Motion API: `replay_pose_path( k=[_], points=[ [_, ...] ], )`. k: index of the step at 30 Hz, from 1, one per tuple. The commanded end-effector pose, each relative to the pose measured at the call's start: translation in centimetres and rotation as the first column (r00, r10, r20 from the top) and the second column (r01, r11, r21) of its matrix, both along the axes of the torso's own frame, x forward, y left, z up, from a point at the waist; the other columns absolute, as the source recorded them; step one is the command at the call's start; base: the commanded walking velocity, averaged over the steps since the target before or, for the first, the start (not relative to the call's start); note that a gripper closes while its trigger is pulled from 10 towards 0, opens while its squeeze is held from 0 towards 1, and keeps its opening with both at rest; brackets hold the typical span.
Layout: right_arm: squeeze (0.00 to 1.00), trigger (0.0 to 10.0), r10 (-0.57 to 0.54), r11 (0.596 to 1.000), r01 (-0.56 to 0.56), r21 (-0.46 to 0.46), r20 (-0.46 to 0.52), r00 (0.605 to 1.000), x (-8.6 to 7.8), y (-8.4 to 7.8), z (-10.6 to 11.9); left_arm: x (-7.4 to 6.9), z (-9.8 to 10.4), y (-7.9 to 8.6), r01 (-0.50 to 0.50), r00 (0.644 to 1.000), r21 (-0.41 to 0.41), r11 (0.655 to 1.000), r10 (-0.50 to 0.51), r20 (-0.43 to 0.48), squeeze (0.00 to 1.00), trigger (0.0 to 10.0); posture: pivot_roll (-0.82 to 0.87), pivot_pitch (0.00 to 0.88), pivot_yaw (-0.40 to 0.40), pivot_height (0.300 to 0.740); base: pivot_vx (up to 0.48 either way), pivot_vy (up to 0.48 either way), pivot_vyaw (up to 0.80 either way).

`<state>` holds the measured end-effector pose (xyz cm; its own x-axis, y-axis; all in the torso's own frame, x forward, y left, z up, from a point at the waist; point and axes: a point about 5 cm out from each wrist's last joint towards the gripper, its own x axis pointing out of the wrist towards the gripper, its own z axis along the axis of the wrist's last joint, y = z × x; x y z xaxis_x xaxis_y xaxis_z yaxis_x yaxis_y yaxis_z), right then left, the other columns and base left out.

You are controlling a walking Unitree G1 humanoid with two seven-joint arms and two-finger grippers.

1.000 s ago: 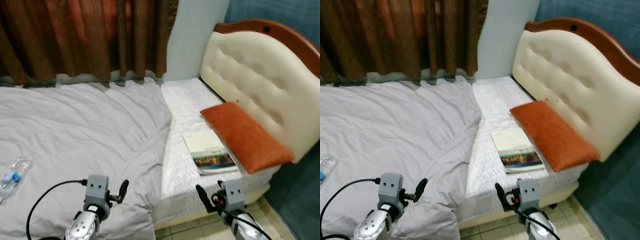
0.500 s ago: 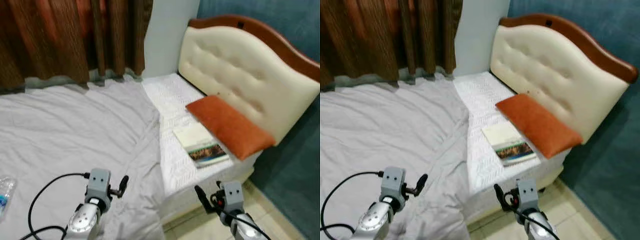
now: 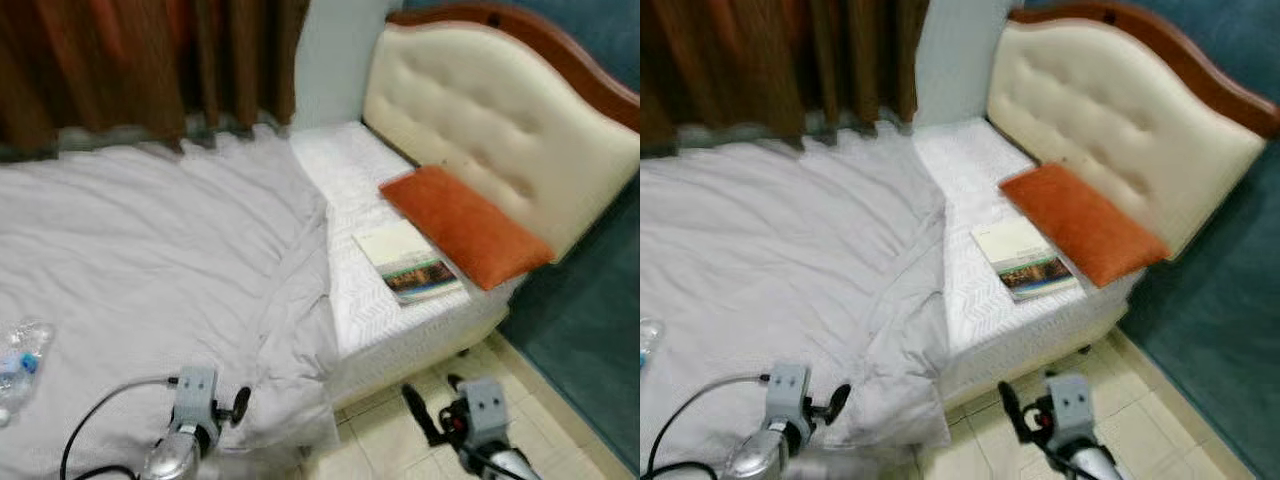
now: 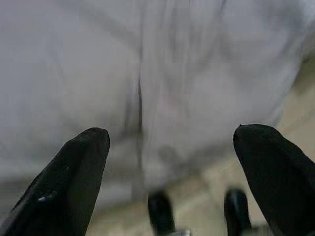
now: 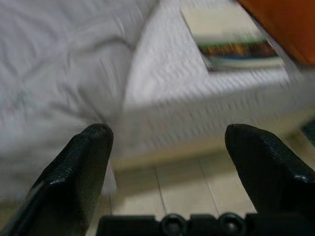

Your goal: Clean up the room

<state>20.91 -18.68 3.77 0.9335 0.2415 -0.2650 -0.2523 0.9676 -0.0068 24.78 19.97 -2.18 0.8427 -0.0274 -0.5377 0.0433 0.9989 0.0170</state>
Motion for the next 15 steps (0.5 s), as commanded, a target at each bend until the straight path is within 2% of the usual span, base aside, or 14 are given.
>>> replay_pose_path(
  k=[1, 3, 4, 5, 8, 10, 11, 12, 15],
  points=[
    [0.0, 10.0, 0.028, 1.0, -0.028, 0.002, 0.008, 1.0, -0.6, -0.1, 1.2, 1.1, 0.5, 0.2, -0.048, 0.998, 0.012, 0.999, 0.047, 0.039, 0.0, 10.0, -0.22, 0.458, -0.2, 0.74, 0.0, 0.0, 0.0],
    [0.0, 10.0, 0.039, 0.999, -0.039, 0.002, 0.009, 0.999, -1.1, -0.1, 1.6, 1.5, 0.9, 0.7, -0.078, 0.995, 0.026, 0.997, 0.076, 0.059, 0.0, 10.0, -0.24, 0.491, -0.217, 0.74, 0.0, 0.0, 0.0],
    [0.0, 10.0, 0.051, 0.999, -0.051, 0.004, 0.0, 0.999, -2.2, -0.1, 2.3, 2.3, 1.7, 1.7, -0.137, 0.986, 0.061, 0.989, 0.13, 0.108, 0.0, 10.0, -0.26, 0.54, -0.232, 0.74, 0.0, 0.0, 0.0],
    [0.0, 10.0, 0.051, 0.999, -0.051, 0.007, -0.007, 0.999, -2.7, -0.1, 2.5, 2.6, 2.3, 2.2, -0.167, 0.977, 0.082, 0.983, 0.154, 0.144, 0.0, 10.0, -0.27, 0.551, -0.232, 0.74, 0.0, 0.0, 0.0],
    [0.0, 10.0, 0.047, 0.999, -0.047, 0.013, -0.031, 0.998, -4.1, -0.1, 3.1, 3.3, 3.7, 3.2, -0.227, 0.95, 0.071, 0.971, 0.205, 0.237, 0.0, 10.0, -0.28, 0.576, -0.239, 0.74, 0.0, 0.0, 0.0],
    [0.0, 10.0, 0.044, 0.999, -0.044, 0.015, -0.045, 0.998, -4.6, 0.0, 3.1, 3.5, 4.0, 3.3, -0.235, 0.942, 0.058, 0.97, 0.213, 0.258, 0.0, 10.0, -0.28, 0.58, -0.24, 0.74, 0.0, 0.0, 0.0],
    [0.0, 10.0, 0.048, 0.999, -0.046, 0.025, -0.086, 0.995, -5.8, 0.4, 3.0, 3.6, 3.9, 3.4, -0.249, 0.934, 0.009, 0.968, 0.238, 0.266, 0.0, 10.0, -0.28, 0.593, -0.236, 0.74, 0.0, 0.0, 0.0],
    [0.0, 10.0, 0.048, 0.999, -0.046, 0.025, -0.086, 0.995, -5.8, 0.4, 3.0, 3.6, 3.9, 3.4, -0.249, 0.934, 0.009, 0.968, 0.238, 0.266, 0.0, 10.0, -0.28, 0.593, -0.236, 0.74, 0.0, 0.0, 0.0],
    [0.0, 10.0, 0.071, 0.997, -0.068, 0.028, -0.104, 0.992, -7.0, 1.1, 3.6, 3.3, 3.3, 3.4, -0.285, 0.924, -0.097, 0.954, 0.3, 0.235, 0.0, 10.0, -0.31, 0.601, -0.241, 0.74, 0.0, 0.0, 0.0]
  ],
)
